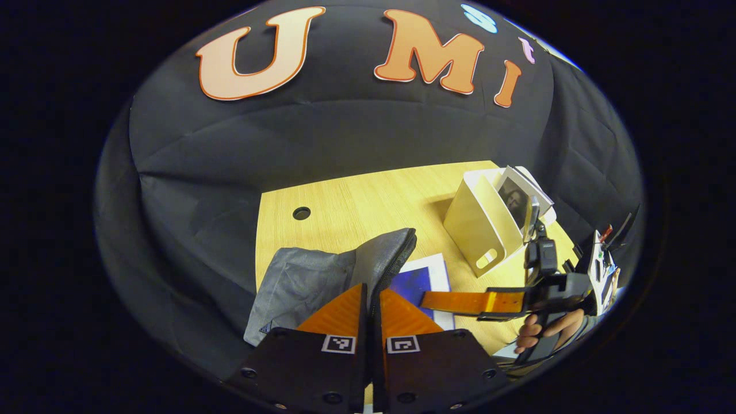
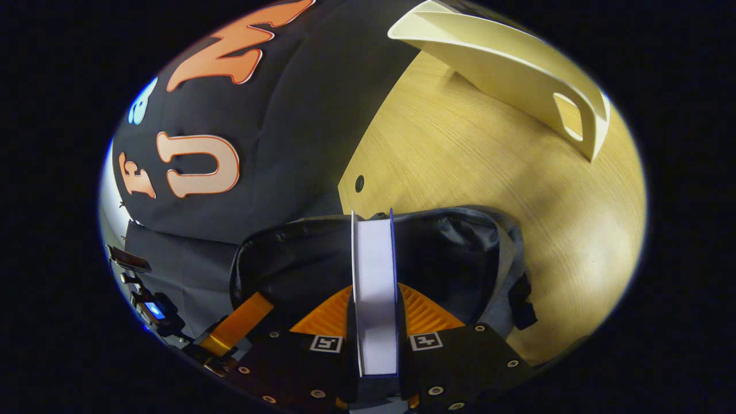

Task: Open the schoolbag, grab two books from the bookshelf and put them into the schoolbag.

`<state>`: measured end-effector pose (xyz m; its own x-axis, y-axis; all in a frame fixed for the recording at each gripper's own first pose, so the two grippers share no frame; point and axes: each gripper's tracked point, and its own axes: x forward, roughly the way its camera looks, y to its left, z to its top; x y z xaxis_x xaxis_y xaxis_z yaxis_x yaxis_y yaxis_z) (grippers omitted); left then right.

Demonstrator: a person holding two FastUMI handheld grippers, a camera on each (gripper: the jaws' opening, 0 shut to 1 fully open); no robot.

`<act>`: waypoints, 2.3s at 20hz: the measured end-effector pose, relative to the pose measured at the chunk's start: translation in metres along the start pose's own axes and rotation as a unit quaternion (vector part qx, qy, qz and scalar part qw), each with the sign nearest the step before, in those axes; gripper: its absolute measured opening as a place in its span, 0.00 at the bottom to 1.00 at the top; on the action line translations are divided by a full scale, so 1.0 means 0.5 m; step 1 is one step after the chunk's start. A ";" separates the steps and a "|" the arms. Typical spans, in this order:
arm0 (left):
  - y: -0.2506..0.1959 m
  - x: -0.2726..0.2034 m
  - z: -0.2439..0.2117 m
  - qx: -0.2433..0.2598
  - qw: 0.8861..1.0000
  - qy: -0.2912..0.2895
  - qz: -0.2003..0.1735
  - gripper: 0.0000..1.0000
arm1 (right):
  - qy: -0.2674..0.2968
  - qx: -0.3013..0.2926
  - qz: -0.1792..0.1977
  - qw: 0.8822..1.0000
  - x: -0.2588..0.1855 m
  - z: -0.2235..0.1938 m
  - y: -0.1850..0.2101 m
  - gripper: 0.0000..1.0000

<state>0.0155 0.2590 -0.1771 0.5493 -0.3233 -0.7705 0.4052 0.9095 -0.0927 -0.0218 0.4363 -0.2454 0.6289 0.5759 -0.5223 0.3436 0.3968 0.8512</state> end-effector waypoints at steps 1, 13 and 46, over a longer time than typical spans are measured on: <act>-0.002 0.001 -0.002 -0.007 1.000 0.000 0.002 0.06 | -0.007 -0.002 -0.006 1.000 0.014 -0.006 -0.007 0.28; 0.008 0.006 -0.019 -0.043 0.998 0.003 0.046 0.06 | 0.095 -0.103 -0.109 0.984 -0.025 -0.037 -0.055 0.98; -0.058 0.060 -0.075 -0.084 0.987 0.065 0.121 0.06 | 0.023 -0.351 -0.324 0.878 -0.425 0.649 -0.167 0.89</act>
<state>-0.0072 0.2326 -0.2211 0.5126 -0.0647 -0.8562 0.1404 0.9901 0.0092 0.0421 0.0488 -0.1884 0.4262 0.0878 -0.9004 0.0937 0.9856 0.1404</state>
